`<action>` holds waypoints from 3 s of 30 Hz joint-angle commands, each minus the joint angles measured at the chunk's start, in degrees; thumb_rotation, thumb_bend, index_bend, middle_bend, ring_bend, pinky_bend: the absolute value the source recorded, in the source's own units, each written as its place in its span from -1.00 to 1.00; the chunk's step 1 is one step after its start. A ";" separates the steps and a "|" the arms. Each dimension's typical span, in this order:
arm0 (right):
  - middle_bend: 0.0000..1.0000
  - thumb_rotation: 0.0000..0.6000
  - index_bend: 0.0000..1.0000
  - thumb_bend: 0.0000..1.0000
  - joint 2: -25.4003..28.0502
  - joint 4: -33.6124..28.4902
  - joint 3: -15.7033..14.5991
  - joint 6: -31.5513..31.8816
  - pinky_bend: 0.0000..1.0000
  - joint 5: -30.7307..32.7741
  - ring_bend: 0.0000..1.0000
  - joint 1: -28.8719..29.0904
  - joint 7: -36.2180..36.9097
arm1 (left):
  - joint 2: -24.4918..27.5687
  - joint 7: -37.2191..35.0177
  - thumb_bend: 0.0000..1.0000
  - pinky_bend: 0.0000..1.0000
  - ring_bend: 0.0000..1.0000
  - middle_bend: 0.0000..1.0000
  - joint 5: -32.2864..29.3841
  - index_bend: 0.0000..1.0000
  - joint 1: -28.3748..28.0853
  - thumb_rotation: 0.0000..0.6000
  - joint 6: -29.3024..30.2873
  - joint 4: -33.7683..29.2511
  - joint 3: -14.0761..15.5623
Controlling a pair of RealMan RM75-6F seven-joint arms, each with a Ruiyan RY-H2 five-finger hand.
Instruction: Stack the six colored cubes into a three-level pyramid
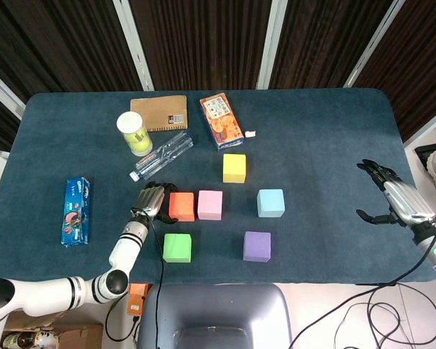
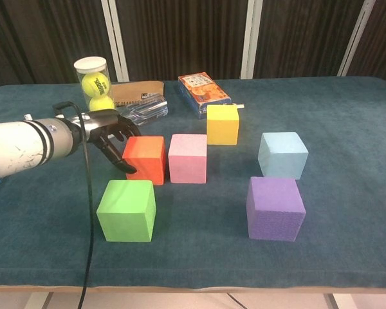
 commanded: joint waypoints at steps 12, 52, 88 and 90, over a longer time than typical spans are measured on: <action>-1.00 1.00 -1.00 -0.57 -0.42 -3.02 0.01 2.04 -1.00 -0.80 -1.00 -0.31 -5.37 | 19.89 -1.42 -0.96 -0.79 -0.80 -0.69 23.03 -0.55 13.40 0.95 16.56 -23.87 10.55; -1.00 1.00 -0.95 -0.57 -42.26 5.40 8.17 -10.43 -1.00 61.19 -1.00 36.93 -62.32 | 38.18 -27.23 -0.94 -0.81 -1.00 -0.94 48.70 -0.74 40.45 1.00 30.82 -15.02 14.95; -0.98 1.00 -0.07 -0.58 -48.58 11.17 8.52 -7.66 -0.99 57.91 -1.00 38.43 -60.50 | 39.19 -31.39 -0.94 -0.81 -1.00 -0.94 49.71 -0.74 43.94 1.00 27.41 -13.60 11.08; -0.98 1.00 -0.07 -0.58 -48.30 10.77 8.51 -7.82 -0.99 57.45 -1.00 38.23 -60.27 | 39.20 -31.35 -0.94 -0.81 -1.00 -0.94 49.67 -0.74 43.97 1.00 27.24 -13.54 10.91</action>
